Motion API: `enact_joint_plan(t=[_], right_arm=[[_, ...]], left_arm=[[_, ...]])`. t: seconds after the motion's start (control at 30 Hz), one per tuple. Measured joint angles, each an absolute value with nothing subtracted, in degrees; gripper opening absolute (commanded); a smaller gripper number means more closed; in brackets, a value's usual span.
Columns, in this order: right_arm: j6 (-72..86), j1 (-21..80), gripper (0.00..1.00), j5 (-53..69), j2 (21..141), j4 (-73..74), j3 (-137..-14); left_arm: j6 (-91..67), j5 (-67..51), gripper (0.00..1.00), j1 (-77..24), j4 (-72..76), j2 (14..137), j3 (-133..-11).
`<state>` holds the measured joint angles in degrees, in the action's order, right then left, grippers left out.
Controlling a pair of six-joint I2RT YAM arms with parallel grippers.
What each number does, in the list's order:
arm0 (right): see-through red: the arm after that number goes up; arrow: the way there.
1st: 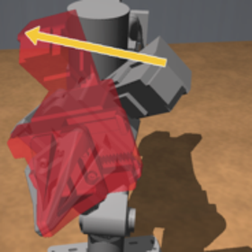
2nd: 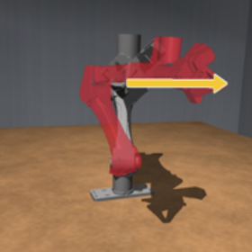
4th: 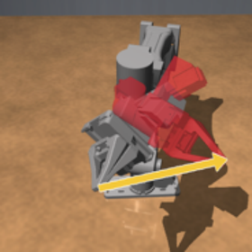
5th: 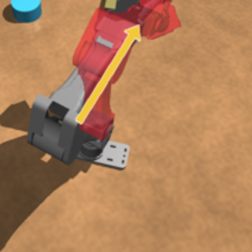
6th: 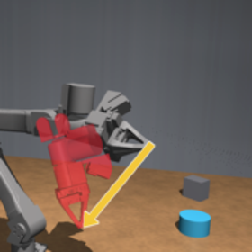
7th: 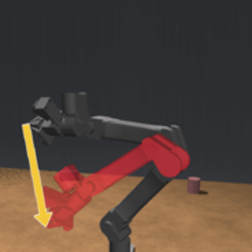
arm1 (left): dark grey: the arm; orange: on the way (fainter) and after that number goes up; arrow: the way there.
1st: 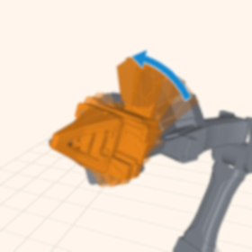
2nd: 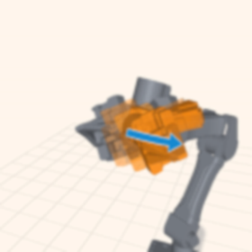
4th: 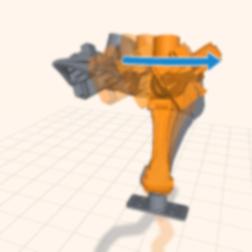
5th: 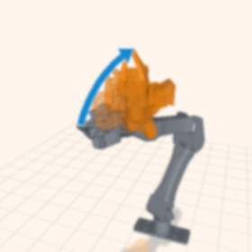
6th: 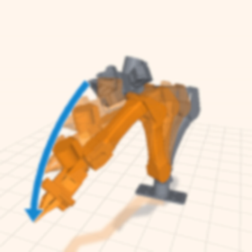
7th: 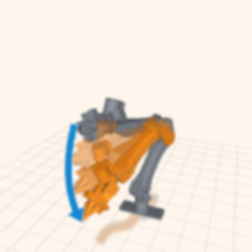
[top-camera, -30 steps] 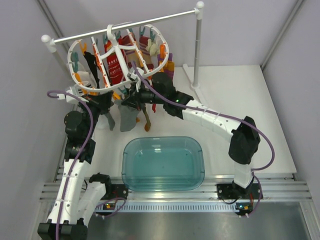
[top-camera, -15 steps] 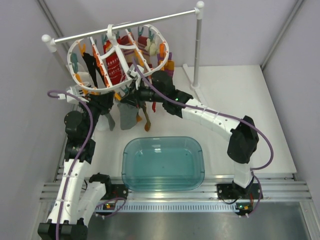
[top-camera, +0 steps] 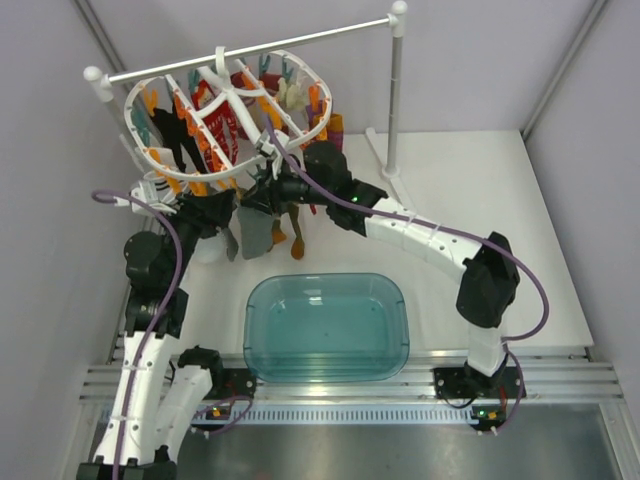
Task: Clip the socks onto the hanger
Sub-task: Clamp the sock onto the hanger, then reset both arms
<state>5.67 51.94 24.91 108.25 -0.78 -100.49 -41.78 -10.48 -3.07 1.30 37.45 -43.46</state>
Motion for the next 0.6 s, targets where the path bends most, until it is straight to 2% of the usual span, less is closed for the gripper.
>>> enact_joint_plan(t=[0.03, 0.07, 0.13, 0.27, 0.3, 0.37, 0.4, 0.43, 0.53, 0.6], right_arm=[[5.2, 51.9, 0.34, 24.7, 108.0, -0.7, -100.3], [5.1, 51.9, 0.36, 24.5, 107.5, -0.4, -99.9], [4.3, 51.9, 0.45, 24.0, 106.0, 0.2, -98.5], [2.8, 51.9, 0.56, 23.2, 100.9, 1.3, -94.4], [2.1, 51.9, 0.59, 23.1, 99.2, 1.7, -93.0], [0.4, 51.9, 0.68, 23.2, 95.2, 3.0, -89.9], [-0.5, 51.9, 0.73, 23.4, 93.2, 3.4, -88.4], [-1.2, 51.9, 0.83, 23.6, 91.5, 3.7, -86.9], [-3.8, 51.9, 0.99, 23.7, 85.0, 5.0, -81.6], [-5.4, 51.7, 1.00, 23.6, 80.7, 6.2, -78.1]], left_arm=[[-41.4, -10.8, 0.71, -3.1, 0.8, 36.6, -43.5], [-40.7, -11.2, 0.88, -3.1, 0.1, 35.8, -43.5], [-39.0, -12.2, 0.89, -3.1, -2.0, 34.2, -43.5], [-35.2, -13.7, 0.92, -3.1, -7.6, 31.2, -44.4], [-34.0, -14.2, 0.98, -3.1, -9.3, 30.5, -45.0], [-31.5, -14.4, 0.98, -3.1, -12.9, 29.7, -46.7], [-30.6, -14.6, 0.98, -3.1, -14.6, 29.5, -47.7], [-29.3, -14.7, 0.98, -3.1, -16.7, 29.5, -49.0], [-25.6, -14.9, 0.98, -3.1, -22.9, 30.0, -52.9], [-22.7, -15.6, 0.98, -3.1, -27.2, 31.1, -55.6]])
